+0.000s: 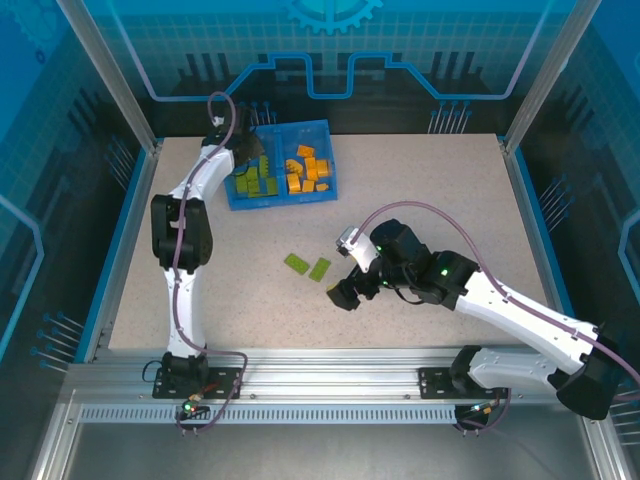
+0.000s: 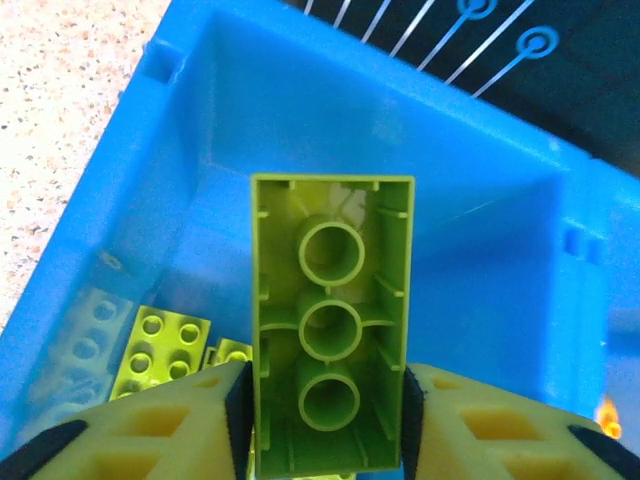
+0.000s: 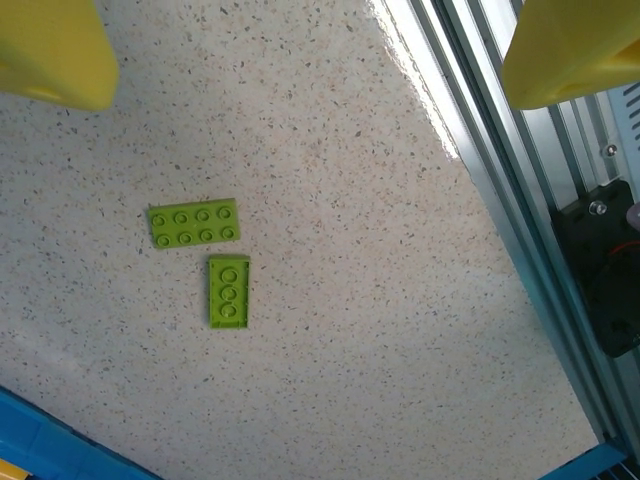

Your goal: Sort the legos into containers by color

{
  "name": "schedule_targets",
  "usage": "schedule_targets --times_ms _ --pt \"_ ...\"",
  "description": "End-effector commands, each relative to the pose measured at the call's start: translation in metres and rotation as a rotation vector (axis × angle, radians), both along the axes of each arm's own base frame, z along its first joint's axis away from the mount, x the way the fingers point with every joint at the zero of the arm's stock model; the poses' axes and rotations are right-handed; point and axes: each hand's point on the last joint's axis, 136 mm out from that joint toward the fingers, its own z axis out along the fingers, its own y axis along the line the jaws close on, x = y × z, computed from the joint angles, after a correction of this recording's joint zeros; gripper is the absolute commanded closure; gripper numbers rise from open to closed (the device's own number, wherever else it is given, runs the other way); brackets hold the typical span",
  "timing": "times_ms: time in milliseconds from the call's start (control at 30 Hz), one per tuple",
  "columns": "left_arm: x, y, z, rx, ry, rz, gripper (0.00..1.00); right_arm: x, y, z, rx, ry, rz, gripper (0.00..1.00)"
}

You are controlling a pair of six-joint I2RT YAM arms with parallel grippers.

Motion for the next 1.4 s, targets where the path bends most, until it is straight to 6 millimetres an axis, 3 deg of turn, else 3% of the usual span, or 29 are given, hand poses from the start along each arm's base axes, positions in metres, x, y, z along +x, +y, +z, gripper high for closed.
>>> schedule_targets --times_ms 0,167,300,433,567,800,967,1133,1367 --pt "0.0 -0.004 0.004 -0.029 0.008 -0.028 0.51 -0.006 -0.003 0.006 0.005 -0.001 -0.008 0.0" --pt "-0.009 -0.004 0.032 -0.033 -0.053 -0.03 0.44 -0.009 -0.001 0.01 0.022 -0.006 -0.003 0.0" --pt "-0.03 -0.013 0.081 -0.053 -0.14 -0.051 0.46 -0.009 0.003 0.012 0.017 -0.012 0.003 0.0" --pt "-0.079 -0.044 0.121 -0.084 -0.231 -0.11 0.47 -0.006 0.008 0.016 0.028 -0.027 0.0 0.0" --pt "-0.144 -0.085 0.132 -0.092 -0.277 -0.205 0.48 -0.002 0.009 0.017 0.035 -0.048 -0.019 0.0" --pt "-0.26 -0.117 0.079 -0.132 -0.12 -0.141 0.49 0.016 0.001 0.019 0.022 -0.126 -0.106 0.0" --pt "-0.313 -0.127 0.012 -0.219 0.081 0.021 0.44 0.024 0.0 0.021 0.041 -0.152 -0.139 0.0" --pt "-0.329 -0.144 -0.04 -0.2 0.271 0.088 0.4 0.026 0.0 0.017 0.027 -0.143 -0.144 0.0" --pt "-0.308 -0.162 -0.074 -0.118 0.361 0.083 0.34 0.021 -0.009 0.013 0.024 -0.136 -0.16 0.0"
